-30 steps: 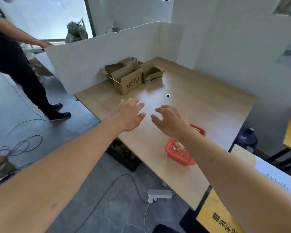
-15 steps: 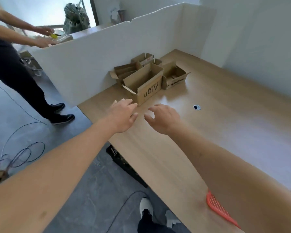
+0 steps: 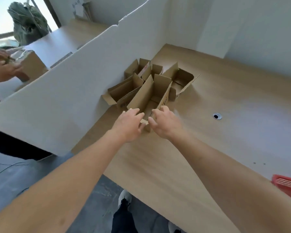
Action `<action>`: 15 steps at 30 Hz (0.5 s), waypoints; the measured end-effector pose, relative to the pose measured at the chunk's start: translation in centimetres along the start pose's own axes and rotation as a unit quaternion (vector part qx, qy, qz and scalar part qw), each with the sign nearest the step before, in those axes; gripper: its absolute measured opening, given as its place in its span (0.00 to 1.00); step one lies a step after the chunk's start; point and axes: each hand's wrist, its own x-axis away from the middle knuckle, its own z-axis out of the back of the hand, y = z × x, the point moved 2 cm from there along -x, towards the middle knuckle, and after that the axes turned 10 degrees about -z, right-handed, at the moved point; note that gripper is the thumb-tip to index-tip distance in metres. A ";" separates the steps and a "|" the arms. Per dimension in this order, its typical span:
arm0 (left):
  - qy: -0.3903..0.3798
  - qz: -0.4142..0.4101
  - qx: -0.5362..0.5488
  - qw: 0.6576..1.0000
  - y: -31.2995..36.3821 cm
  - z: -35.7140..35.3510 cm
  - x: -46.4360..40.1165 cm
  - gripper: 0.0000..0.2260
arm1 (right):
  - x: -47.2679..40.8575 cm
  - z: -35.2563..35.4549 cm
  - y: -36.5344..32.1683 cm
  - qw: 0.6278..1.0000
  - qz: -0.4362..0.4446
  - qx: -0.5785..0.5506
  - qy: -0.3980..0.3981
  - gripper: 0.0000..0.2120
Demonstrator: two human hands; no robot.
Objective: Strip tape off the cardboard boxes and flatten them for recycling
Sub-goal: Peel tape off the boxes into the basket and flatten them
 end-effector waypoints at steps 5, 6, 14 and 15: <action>-0.029 -0.073 0.006 0.997 -6.2 -0.9 -4.7 0.21 | -4.0 -3.2 -3.6 0.990 -0.124 -0.068 -0.012 0.22; -0.028 -0.083 0.005 0.996 -7.1 -1.1 -5.5 0.21 | -4.7 -3.8 -4.1 0.987 -0.143 -0.077 -0.012 0.22; -0.020 -0.107 0.024 0.994 -10.8 -4.4 -9.4 0.18 | -9.2 -8.3 -4.6 0.950 -0.257 -0.173 -0.022 0.22; -0.021 -0.104 0.023 0.994 -11.1 -5.0 -9.6 0.19 | -9.5 -9.1 -4.5 0.944 -0.270 -0.190 -0.023 0.22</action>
